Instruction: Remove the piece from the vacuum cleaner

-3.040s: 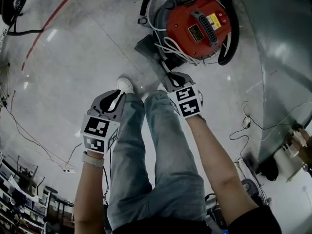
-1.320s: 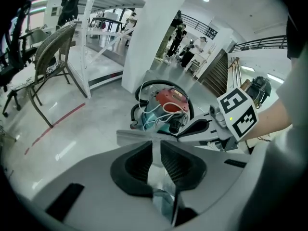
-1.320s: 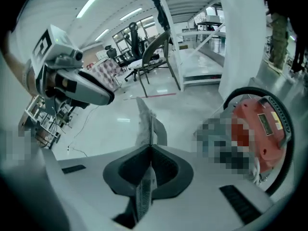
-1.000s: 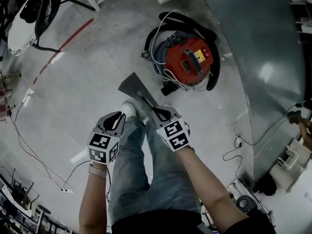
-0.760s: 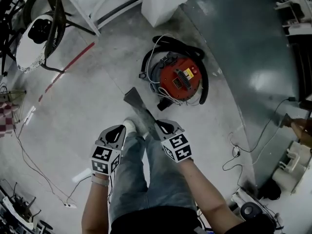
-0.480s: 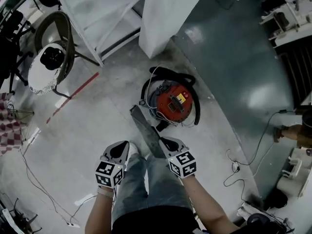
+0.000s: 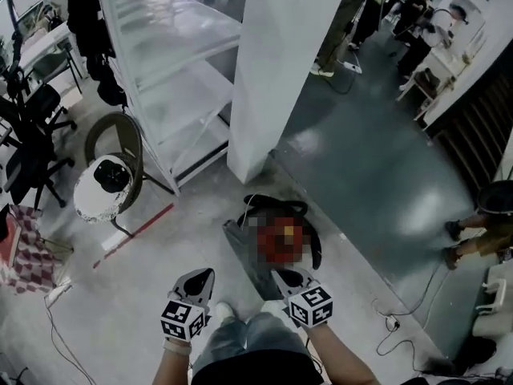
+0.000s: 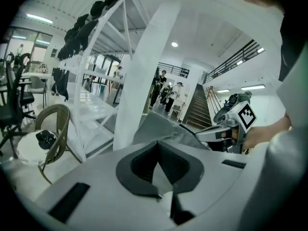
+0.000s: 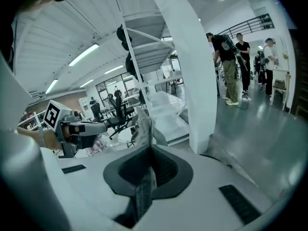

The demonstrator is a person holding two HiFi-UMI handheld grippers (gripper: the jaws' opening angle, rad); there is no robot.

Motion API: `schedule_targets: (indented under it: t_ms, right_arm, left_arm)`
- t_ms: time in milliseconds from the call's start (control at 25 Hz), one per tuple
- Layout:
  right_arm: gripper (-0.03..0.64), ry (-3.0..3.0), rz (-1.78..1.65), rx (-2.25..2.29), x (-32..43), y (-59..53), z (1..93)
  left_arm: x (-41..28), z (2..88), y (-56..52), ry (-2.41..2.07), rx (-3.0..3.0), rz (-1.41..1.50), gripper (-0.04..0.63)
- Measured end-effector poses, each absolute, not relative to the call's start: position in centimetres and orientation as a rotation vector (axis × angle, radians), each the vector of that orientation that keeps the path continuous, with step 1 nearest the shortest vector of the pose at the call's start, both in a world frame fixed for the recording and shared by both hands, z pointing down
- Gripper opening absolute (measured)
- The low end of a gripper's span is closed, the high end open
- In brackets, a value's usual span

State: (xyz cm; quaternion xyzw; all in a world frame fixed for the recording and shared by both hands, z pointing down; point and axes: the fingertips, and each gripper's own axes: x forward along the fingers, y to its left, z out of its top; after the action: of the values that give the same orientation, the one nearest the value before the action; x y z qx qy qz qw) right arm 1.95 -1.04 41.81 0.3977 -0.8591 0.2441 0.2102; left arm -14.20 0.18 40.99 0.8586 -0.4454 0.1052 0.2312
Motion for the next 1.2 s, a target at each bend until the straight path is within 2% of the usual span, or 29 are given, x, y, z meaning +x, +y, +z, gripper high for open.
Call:
schedule_targets:
  t_ms: [480, 880, 1200]
  right_arm:
    - [0.032, -2.547, 0.523, 1.223, 2.8, -1.6, 27.9]
    - [0.032, -2.682, 0.401, 1.324, 3.4, -1.7, 20.3]
    - [0.032, -2.736, 0.352, 1.341, 3.0, -1.7, 18.1]
  left_arm:
    - [-15.1, 27.5, -0.7, -1.373, 2.557, 0.176, 0.02]
    - [-15.1, 21.2, -1.4, -1.44, 2.666, 0.056, 0.02]
    - [-14.6, 18.9, -1.8, -1.448, 2.721, 0.012, 0.021]
